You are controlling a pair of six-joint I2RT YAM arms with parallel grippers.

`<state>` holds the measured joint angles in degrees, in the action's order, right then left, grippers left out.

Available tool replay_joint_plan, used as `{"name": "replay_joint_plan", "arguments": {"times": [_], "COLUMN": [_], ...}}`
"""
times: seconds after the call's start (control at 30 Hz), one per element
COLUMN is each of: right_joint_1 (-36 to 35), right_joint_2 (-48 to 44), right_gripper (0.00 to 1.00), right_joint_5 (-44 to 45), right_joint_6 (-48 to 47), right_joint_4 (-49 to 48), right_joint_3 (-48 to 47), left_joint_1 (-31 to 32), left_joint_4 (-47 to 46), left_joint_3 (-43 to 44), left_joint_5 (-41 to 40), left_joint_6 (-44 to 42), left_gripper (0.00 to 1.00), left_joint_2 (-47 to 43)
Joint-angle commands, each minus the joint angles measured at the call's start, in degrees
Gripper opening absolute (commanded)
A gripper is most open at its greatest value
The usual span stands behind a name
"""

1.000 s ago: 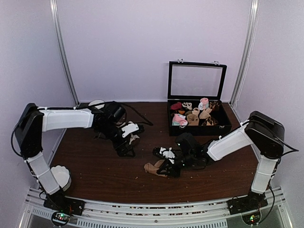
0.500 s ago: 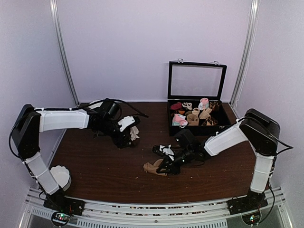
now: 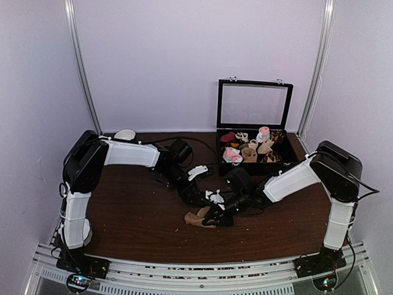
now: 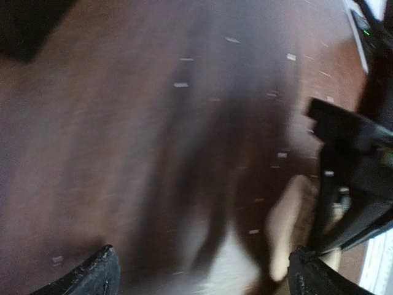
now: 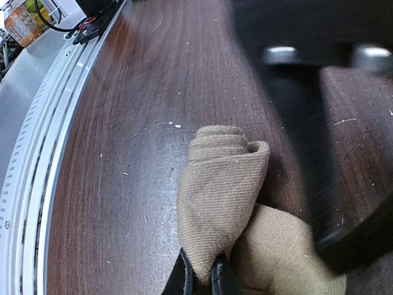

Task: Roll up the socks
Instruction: Roll the sock at the center of the board.

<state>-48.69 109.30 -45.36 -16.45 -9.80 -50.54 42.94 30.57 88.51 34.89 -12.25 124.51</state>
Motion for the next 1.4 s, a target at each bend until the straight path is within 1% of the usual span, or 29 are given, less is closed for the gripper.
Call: {"name": "replay_joint_plan", "arguments": {"times": [0.0, 0.07, 0.17, 0.3, 0.33, 0.53, 0.73, 0.9, 1.07, 1.2, 1.37], "right_joint_1": [-1.07, -1.10, -1.11, -1.12, -1.07, -1.11, -1.08, -1.11, -1.04, -0.77, 0.30], "right_joint_2": [3.68, 4.21, 4.48, 4.29, 4.26, 3.61, 2.57, 1.19, 1.45, 2.07, 4.60], "right_gripper": [0.00, 0.00, 0.00, 0.00, 0.00, 0.00, 0.00, 0.00, 0.00, 0.00, 0.00], "right_joint_5": [1.37, 1.09, 0.58, 0.48, 0.53, 0.38, 1.09, 1.74, 2.09, 1.72, 0.36], "right_joint_6": [-2.76, -3.19, -3.24, -3.15, -3.14, -2.44, 1.15, 4.11, 4.03, 3.91, 5.08], "right_joint_4": [11.55, 12.52, 12.70, 12.74, 12.80, 12.59, 10.73, 10.14, 13.77, 16.10, 19.31], "right_joint_3": [0.54, -0.39, -0.82, -1.00, -1.04, -0.65, 0.06, 1.83, 0.87, 0.11, -2.02], "left_joint_1": [2.95, 3.52, 3.85, 3.90, 4.02, 6.18, 8.09, 8.13, 8.04, 7.45, 7.31], "left_joint_4": [7.25, 7.24, 7.19, 5.40, 4.60, -0.59, -2.38, -1.68, -1.39, -1.94, -2.03], "left_joint_3": [1.57, 1.19, 0.52, -0.37, -0.98, -4.87, -6.25, -8.84, -12.34, -14.99, -15.99], "left_joint_5": [8.03, 8.60, 7.32, -0.23, -2.35, -19.62, -29.43, -36.36, -38.91, -38.68, -37.41], "left_joint_6": [-6.42, -6.82, -7.48, -6.82, -6.74, -7.07, -7.20, -8.95, -9.63, -9.52, -9.33], "left_gripper": [0.97, 0.96, 0.93, 0.82, 0.81, 0.78, 0.76, 0.75, 0.72, 0.71, 0.70], "left_joint_2": [1.04, 1.06, 1.09, 1.27, 0.95, -0.76, -0.67, -0.06, -1.15, -2.04, -3.35]}}
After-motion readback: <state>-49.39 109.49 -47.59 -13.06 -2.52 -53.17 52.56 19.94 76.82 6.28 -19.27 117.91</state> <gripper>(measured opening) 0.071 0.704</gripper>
